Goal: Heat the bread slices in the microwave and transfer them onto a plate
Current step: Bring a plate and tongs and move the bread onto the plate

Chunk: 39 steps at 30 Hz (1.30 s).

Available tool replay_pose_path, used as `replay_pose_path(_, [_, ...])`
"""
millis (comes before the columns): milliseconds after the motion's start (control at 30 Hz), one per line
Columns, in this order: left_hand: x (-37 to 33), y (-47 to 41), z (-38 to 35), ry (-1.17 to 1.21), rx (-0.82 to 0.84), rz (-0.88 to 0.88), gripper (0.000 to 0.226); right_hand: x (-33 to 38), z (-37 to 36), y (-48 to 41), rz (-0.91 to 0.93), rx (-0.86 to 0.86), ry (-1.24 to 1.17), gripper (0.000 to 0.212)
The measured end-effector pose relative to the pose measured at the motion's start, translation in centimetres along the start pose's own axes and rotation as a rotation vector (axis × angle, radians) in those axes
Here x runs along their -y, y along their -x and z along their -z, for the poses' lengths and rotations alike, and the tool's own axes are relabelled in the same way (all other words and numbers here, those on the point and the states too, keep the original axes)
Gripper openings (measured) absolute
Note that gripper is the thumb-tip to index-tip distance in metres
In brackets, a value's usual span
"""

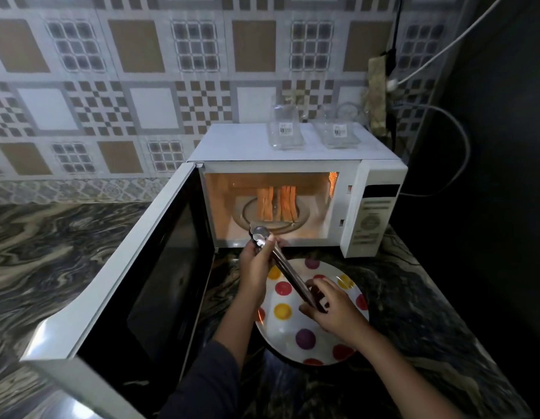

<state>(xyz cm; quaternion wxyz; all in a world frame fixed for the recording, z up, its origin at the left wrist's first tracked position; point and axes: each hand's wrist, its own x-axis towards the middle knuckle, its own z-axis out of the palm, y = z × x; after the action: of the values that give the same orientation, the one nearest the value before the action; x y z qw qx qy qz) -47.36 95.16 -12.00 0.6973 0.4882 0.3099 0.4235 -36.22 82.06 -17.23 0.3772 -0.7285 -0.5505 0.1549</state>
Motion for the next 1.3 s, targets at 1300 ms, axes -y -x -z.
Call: replay_pose_path(1300, [11.2,1.0,10.5,-1.524,-0.159,-0.175,0.052,3.6,-4.0,-16.2,-0.544,-0.093,0.163,0.049])
